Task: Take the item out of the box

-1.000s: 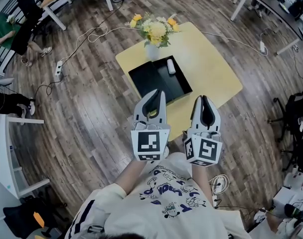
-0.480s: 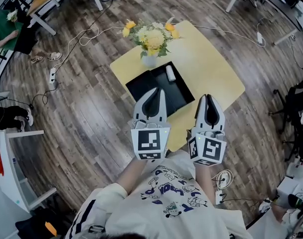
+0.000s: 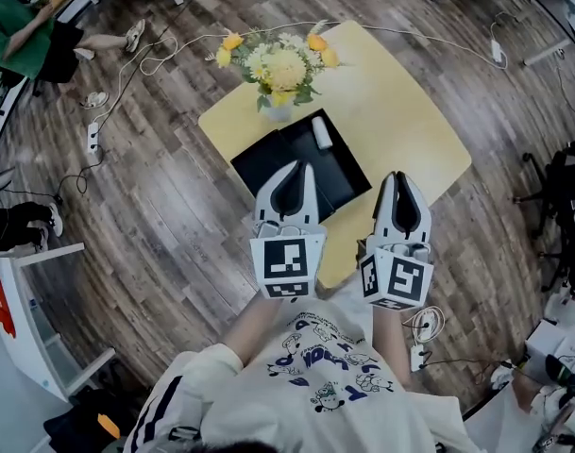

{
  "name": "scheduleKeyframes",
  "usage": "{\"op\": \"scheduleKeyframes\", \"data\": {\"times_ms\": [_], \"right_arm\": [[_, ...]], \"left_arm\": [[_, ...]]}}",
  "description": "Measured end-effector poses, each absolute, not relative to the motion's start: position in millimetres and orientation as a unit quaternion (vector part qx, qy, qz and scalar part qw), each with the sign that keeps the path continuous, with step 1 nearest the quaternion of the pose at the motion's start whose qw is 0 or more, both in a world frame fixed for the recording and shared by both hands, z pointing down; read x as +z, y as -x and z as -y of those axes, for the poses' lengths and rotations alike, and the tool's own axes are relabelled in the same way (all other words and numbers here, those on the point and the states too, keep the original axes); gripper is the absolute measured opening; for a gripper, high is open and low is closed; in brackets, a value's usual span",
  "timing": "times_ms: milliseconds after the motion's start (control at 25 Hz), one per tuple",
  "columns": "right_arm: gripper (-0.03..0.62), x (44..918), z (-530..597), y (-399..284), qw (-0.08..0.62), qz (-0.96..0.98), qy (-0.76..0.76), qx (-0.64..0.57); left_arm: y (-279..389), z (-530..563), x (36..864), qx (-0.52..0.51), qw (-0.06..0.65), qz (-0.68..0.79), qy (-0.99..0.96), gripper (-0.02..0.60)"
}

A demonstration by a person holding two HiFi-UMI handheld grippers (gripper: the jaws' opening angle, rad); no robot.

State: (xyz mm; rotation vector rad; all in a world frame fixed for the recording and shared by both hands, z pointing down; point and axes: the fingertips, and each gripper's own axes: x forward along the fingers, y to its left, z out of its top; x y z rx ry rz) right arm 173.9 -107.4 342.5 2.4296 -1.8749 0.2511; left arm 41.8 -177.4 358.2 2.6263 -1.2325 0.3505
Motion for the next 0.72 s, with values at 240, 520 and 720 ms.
{"op": "scheduleKeyframes", "data": {"times_ms": [240,520,720], "right_arm": [[0.048,356.2,119.1,-193.1,0.038,0.621,-0.777,0.100],[0.048,372.9,143.7,-214.0,0.051,0.639,-0.758,0.118],[0.048,386.5,159.3,-228.2,0.055,0.650,-0.747,0.131]], "left_arm": [[-60.4,183.3,376.2,0.138,0.139,0.432,-0.880,0.026],[-84.1,201.8,402.8,0.162,0.173,0.444,-0.864,0.026],[-101.0,210.9,427.2,0.176,0.211,0.448,-0.851,0.026]]}}
